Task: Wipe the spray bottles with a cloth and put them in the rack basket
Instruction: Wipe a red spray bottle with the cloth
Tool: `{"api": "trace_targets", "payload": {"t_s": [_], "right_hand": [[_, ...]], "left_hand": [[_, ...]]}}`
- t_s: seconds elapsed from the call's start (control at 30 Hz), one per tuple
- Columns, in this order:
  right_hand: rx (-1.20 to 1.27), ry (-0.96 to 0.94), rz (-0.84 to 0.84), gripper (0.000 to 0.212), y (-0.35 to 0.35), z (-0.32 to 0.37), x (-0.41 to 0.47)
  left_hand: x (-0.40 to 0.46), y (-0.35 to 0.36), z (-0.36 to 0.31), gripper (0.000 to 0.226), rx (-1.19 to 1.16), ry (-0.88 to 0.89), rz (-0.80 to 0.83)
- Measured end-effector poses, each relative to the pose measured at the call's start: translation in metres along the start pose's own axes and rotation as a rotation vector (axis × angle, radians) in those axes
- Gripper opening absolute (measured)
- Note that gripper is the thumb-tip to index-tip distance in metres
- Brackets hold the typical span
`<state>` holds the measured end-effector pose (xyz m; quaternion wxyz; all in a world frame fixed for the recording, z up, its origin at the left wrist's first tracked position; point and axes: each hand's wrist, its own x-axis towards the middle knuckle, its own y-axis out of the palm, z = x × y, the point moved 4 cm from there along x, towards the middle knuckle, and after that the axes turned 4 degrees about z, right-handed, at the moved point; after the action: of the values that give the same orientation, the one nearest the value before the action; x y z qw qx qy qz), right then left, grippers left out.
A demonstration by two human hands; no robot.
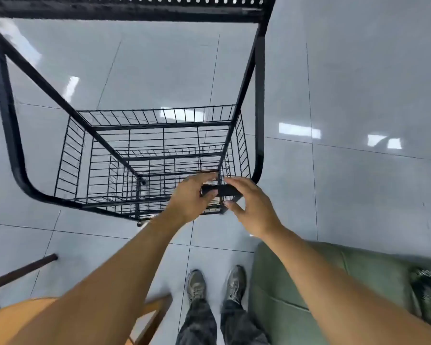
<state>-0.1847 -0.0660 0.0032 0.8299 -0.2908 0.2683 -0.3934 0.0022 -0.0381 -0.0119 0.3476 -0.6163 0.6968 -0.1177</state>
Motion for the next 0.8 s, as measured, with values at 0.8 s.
{"api": "trace_targets", "payload": {"t_s": [0.8], "right_hand": [[0.157, -0.096, -0.118, 0.039, -0.082, 0.085, -0.004]], "left_hand": [[-0.034, -0.082, -0.088, 0.014, -0.164, 0.195, -0.021]]}}
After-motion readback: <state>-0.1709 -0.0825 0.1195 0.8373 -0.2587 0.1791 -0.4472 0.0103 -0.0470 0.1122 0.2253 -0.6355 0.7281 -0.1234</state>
